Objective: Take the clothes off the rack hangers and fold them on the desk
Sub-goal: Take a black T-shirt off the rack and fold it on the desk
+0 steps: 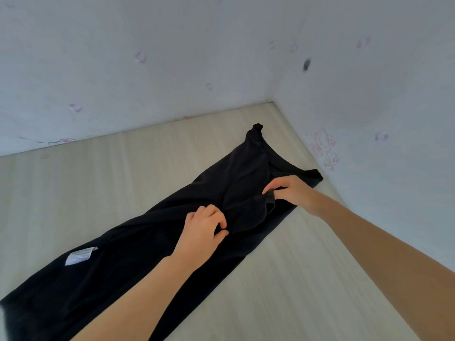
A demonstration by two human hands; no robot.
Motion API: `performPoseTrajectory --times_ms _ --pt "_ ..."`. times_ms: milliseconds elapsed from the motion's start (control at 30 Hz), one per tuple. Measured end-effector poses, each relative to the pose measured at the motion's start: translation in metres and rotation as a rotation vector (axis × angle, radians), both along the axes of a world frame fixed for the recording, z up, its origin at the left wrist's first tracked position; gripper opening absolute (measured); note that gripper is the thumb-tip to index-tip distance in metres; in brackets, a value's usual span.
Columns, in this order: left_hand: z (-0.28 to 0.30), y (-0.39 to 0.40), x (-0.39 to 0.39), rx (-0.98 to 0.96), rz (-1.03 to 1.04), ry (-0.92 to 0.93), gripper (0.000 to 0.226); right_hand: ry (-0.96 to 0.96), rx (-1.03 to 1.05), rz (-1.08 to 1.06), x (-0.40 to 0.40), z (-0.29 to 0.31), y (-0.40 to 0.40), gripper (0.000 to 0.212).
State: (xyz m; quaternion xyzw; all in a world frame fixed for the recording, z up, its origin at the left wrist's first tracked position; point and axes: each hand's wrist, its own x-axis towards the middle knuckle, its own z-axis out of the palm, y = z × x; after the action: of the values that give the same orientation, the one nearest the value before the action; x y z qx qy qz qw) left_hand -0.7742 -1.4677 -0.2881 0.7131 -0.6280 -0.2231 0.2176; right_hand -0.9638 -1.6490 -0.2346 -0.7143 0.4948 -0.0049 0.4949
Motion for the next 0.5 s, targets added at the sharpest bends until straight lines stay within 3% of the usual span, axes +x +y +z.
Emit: performPoseTrajectory --times_ms 67,167,233,300,400,500 --pt "0.003 -0.003 -0.001 -0.007 0.043 0.051 0.009 0.016 0.013 -0.006 -0.001 -0.004 -0.003 0.010" --pt "0.014 -0.006 -0.001 0.048 0.243 0.332 0.009 0.003 -0.034 -0.133 0.006 -0.007 -0.009 0.037" --pt "0.020 -0.011 0.001 0.083 0.438 0.541 0.007 0.095 -0.171 -0.148 0.016 -0.012 -0.012 0.035" --pt "0.018 -0.014 0.008 0.116 0.560 0.633 0.007 0.206 -0.268 -0.119 0.027 -0.021 -0.012 0.031" --pt "0.016 -0.007 0.018 0.134 0.606 0.601 0.012 0.265 -0.351 -0.128 0.039 -0.028 -0.006 0.027" --pt "0.019 0.018 0.038 0.089 0.589 0.437 0.021 0.336 -0.615 -0.093 0.051 -0.018 0.007 0.032"
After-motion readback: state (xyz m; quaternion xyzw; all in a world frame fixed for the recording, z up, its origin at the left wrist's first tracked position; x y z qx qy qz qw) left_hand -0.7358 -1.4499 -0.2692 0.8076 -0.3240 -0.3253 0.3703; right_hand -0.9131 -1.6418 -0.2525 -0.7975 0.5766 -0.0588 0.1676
